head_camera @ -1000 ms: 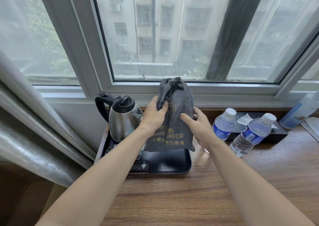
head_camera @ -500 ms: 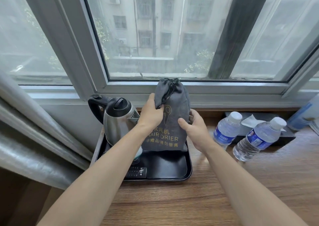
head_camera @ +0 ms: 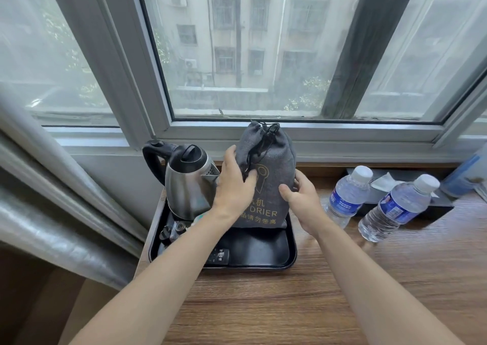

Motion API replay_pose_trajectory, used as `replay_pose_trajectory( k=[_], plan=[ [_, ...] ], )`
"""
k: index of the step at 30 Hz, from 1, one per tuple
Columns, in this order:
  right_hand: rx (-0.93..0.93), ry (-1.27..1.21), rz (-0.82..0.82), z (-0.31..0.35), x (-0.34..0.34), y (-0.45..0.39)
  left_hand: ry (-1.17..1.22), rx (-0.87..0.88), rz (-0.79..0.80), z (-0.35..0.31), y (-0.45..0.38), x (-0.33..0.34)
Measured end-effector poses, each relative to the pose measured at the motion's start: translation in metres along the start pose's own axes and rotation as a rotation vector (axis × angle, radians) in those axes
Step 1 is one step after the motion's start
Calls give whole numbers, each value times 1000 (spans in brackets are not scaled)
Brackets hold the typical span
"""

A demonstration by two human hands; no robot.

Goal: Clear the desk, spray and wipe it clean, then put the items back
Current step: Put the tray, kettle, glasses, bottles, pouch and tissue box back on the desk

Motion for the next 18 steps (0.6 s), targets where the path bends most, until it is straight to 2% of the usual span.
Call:
replay_pose_trajectory(
  k=[2,5,7,8,10,13,16,18],
  plan=[
    [-9,-7,-7,-2,0,3,-22,108,-28,2,24,0],
    [-53,-22,-32,-6,-3,8,-99,421,-184,11,65,0],
    [-115,-23,-57,-6,-4,12,-220,581,-206,22,81,7],
    [-145,-16,-59,-4,-4,14,-290,599,-186,27,83,11],
    [-187,20,-42,-2,-1,14,-366,519,-104,34,76,14],
    [-240,185,-3,3,5,12,-292,290,79,37,59,12],
    [-255,420,5,6,6,2,-290,188,124,37,50,10],
    [-189,451,25,5,6,-3,-295,169,142,38,50,11]
  ],
)
Point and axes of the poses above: each hand's wrist, its own y-axis away from the middle knuckle, its own x-axis out of the palm, z = x × y, the point moved 3 cm from there along -y, towards the middle knuckle, and after that the axes turned 8 degrees about -y, right-handed, at the moved point
